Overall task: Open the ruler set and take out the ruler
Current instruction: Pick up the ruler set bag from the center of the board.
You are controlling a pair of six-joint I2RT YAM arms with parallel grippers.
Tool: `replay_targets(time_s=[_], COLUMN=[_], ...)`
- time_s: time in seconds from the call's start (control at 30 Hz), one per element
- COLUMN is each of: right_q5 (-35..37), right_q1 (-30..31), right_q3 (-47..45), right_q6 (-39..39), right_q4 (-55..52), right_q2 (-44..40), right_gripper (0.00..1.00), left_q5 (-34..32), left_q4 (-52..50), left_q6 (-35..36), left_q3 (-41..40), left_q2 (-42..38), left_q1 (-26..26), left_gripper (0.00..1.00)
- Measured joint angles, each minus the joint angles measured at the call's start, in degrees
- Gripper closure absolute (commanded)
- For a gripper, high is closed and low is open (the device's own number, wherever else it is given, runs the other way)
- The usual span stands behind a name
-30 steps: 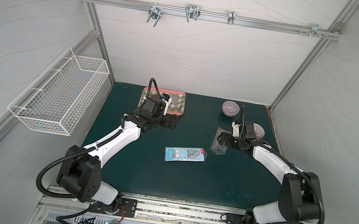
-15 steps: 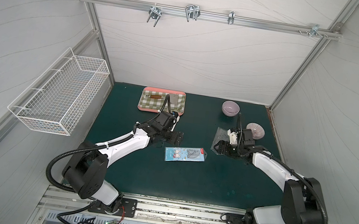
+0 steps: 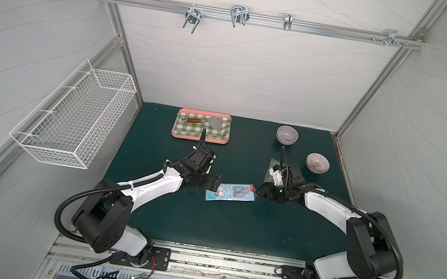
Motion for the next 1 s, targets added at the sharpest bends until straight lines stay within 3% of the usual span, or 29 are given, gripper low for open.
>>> replay_targets(time_s=[0.33, 0.47, 0.57, 0.6, 1.0], right_q5=[-2.54, -3.5, -4.0, -4.13, -4.76], right_q1=[0.0, 0.0, 0.0, 0.0, 0.0], right_q3=[-0.66, -0.66, -0.66, -0.63, 0.26], right_q6=[1.66, 2.1, 2.38, 2.45, 2.56], right_q4=[4.68, 6.71, 7.72, 7.91, 9.14], right_q2=[5.35, 6.23, 6.67, 6.75, 8.17], right_gripper=[0.43, 0.44, 0.45, 0.44, 0.46], left_q5=[2.36, 3.41, 4.17, 4.26, 1.86], left_q4=[0.09, 0.46, 0.46, 0.5, 0.9], left_q6=[-2.1, -2.54, -3.15, -3.48, -4.44], left_q3=[-2.08, -2.82, -3.3, -3.58, -6.14], left_q2=[0.2, 1.16, 2.16, 2.32, 2.14], left_q1=[-0.02, -0.02, -0.02, -0.04, -0.07], left_gripper=[0.34, 0.59, 0.93, 1.0, 1.0])
